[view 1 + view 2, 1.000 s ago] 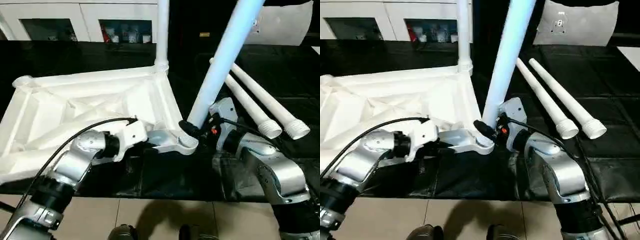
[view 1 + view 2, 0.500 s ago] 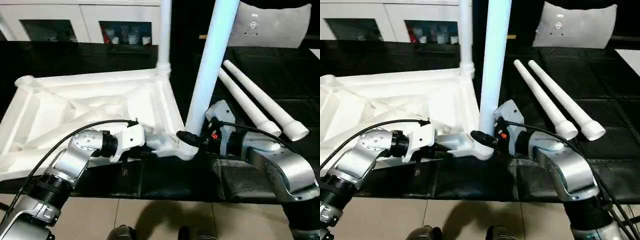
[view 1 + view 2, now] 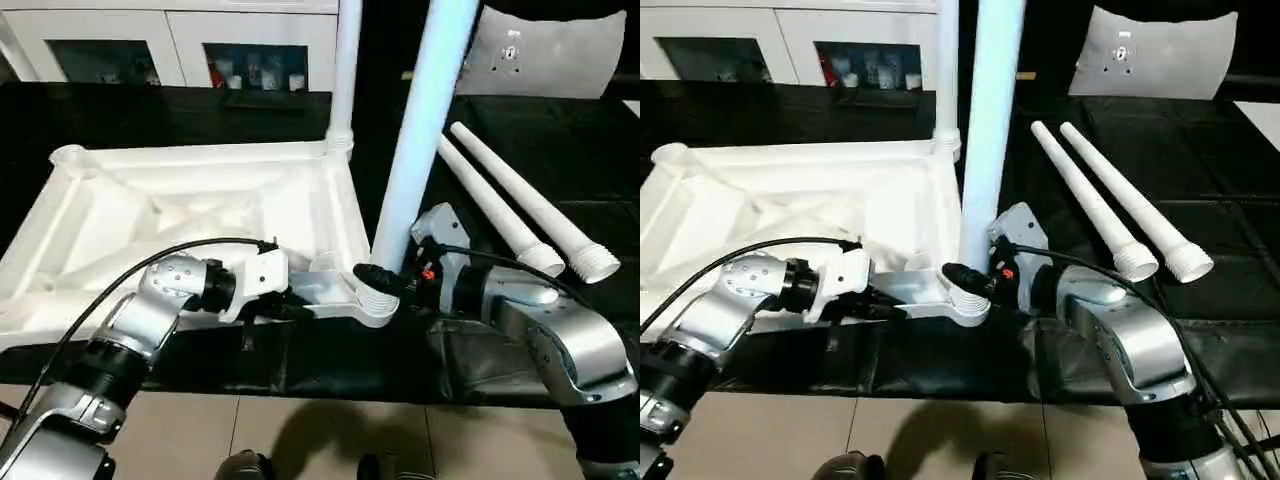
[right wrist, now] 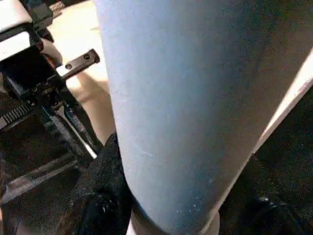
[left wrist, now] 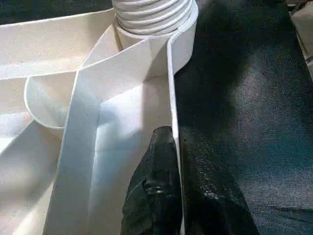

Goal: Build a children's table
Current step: Insert table leg to table base

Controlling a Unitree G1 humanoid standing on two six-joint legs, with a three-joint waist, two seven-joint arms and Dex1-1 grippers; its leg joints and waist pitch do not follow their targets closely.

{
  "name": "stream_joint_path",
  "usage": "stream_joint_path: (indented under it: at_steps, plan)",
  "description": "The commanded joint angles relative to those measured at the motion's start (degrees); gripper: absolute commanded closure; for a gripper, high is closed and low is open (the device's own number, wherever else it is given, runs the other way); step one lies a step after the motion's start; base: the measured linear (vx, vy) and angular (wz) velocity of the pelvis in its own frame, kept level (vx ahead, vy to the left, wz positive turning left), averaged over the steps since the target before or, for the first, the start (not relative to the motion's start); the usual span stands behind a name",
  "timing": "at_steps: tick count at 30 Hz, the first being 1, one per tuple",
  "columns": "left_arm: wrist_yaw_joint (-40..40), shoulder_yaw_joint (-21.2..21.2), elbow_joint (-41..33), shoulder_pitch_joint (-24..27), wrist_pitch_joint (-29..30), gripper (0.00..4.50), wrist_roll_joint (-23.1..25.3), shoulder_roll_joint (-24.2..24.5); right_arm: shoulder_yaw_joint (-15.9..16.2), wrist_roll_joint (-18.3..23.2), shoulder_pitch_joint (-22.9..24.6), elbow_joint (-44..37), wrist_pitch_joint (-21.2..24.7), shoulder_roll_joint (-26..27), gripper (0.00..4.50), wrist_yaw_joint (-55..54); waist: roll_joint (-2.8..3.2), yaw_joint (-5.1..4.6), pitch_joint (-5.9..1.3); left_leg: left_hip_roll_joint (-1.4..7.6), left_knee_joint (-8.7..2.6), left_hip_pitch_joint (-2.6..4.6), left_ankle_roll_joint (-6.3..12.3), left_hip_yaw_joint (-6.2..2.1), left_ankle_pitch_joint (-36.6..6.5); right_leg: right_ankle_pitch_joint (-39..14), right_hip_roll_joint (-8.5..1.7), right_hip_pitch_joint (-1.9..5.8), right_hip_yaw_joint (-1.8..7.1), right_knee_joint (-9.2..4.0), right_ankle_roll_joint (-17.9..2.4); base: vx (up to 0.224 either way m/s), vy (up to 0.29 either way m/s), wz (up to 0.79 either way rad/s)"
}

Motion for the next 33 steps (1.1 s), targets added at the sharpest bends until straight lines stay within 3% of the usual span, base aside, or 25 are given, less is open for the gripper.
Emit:
stream_joint_path:
  at_steps: [1,2,4,7,11,13,14,22,28,29,30,31,33]
  plan:
    - [2.4,1.5,0.4,-1.3,-0.2,4.50,-0.1,-0.5,-1.1,0.2,2.7,4.0,0.5,0.9,2.61,-1.0,-0.18,-0.37,-4.17,2.21,-4.07,0.72,1.14,-0.75,-15.1,-24.8,-4.53,2.27,3.14,-5.79,-7.6,0.000,0.000,0.00]
    - [2.7,1.8,0.6,-1.3,-0.1,4.50,-0.3,-0.7,-1.8,0.7,3.2,4.7,0.0,1.6,2.61,-1.3,0.35,-0.30,-4.17,2.14,-4.05,0.88,1.03,-0.83,-16.0,-25.5,-4.60,2.21,3.07,-5.83,-7.7,0.000,0.000,0.00]
    - [2.9,2.1,1.0,-1.4,-0.2,4.50,-0.5,-0.9,-2.8,1.4,3.8,5.5,-0.4,2.5,2.61,-1.7,-0.14,-0.47,-4.17,2.03,-4.11,0.76,1.11,-0.76,-16.3,-26.1,-4.49,2.28,3.00,-6.09,-7.3,0.000,0.000,0.00]
    - [3.4,2.8,2.1,-1.6,-0.5,4.50,-0.9,-1.5,-4.4,2.6,6.0,7.9,-2.7,4.5,2.61,-2.2,0.01,-0.50,-4.25,1.96,-4.00,0.99,1.22,-0.73,-17.2,-28.9,-4.62,1.98,3.00,-6.47,-6.6,0.000,0.000,0.00]
    - [3.4,2.7,2.4,-1.8,-0.6,4.50,-0.7,-1.5,-3.6,1.7,7.8,8.7,-4.4,4.5,2.61,-1.9,0.01,-0.52,-4.40,1.97,-4.14,0.89,1.44,-0.78,-17.3,-29.7,-4.48,1.94,2.91,-6.58,-5.8,0.000,0.000,0.00]
    - [3.4,2.6,2.4,-1.8,-0.7,4.50,-0.5,-1.4,-1.4,-0.9,8.6,8.4,-5.7,3.1,2.61,-1.4,0.03,-0.50,-4.53,1.97,-4.10,0.91,1.48,-0.76,-17.1,-29.5,-4.51,1.95,2.97,-6.51,-5.9,0.000,0.000,0.00]
    - [3.1,2.3,2.5,-1.8,-1.0,4.50,-0.1,-1.2,1.7,-4.3,8.8,8.0,-7.7,0.8,2.61,-0.7,0.10,-0.44,-4.54,2.05,-4.20,0.86,1.32,-0.74,-16.9,-28.8,-4.37,2.00,2.93,-6.48,-5.8,0.000,0.000,0.00]
    - [1.9,1.7,1.9,-1.7,-1.9,4.50,0.8,-0.3,6.5,-7.7,6.3,10.5,-9.1,-1.4,2.61,2.3,0.01,-0.69,-4.37,1.97,-4.29,0.98,1.26,-0.92,-19.6,-32.0,-4.46,1.72,2.85,-6.83,-4.9,0.000,0.000,0.00]
    - [0.6,1.4,1.7,-2.7,-1.9,4.50,0.8,-0.4,9.9,-8.7,6.2,13.7,-9.6,-2.4,2.61,5.1,-0.22,-0.95,-3.41,2.26,-4.83,1.05,1.58,-1.01,-21.4,-30.6,-4.44,1.23,3.03,-6.98,-5.2,0.000,0.000,0.00]
    - [0.3,1.4,1.7,-3.0,-1.9,4.50,0.6,-0.6,9.6,-8.1,6.4,13.6,-9.3,-2.0,2.61,5.2,-0.18,-1.09,-2.94,2.11,-4.91,1.22,1.47,-1.05,-22.8,-32.5,-4.39,1.04,2.99,-7.20,-4.8,0.000,0.000,0.00]
    - [-0.1,1.5,1.5,-3.3,-1.9,4.50,0.4,-0.7,9.4,-7.8,6.6,13.3,-9.0,-1.8,2.61,5.2,-0.18,-1.12,-2.98,2.13,-4.94,1.37,1.43,-1.08,-23.1,-33.0,-4.44,1.03,2.96,-7.31,-4.6,0.000,0.000,0.00]
    - [-0.4,1.6,2.0,-4.0,-2.0,4.50,0.2,-1.0,9.5,-7.8,6.4,13.6,-8.9,-1.5,2.61,5.4,-0.44,-1.28,-2.38,2.02,-5.15,1.19,1.44,-1.16,-23.7,-34.4,-4.42,0.93,2.94,-7.50,-3.8,0.000,0.000,0.00]
    - [-1.0,1.5,3.4,-6.0,-2.5,4.50,0.2,-1.5,9.8,-7.6,5.8,13.3,-8.4,-1.3,2.61,6.0,-0.45,-1.37,-2.09,1.85,-5.11,1.73,1.28,-1.21,-25.1,-37.2,-4.43,0.46,2.89,-8.06,-2.7,0.000,0.000,0.00]
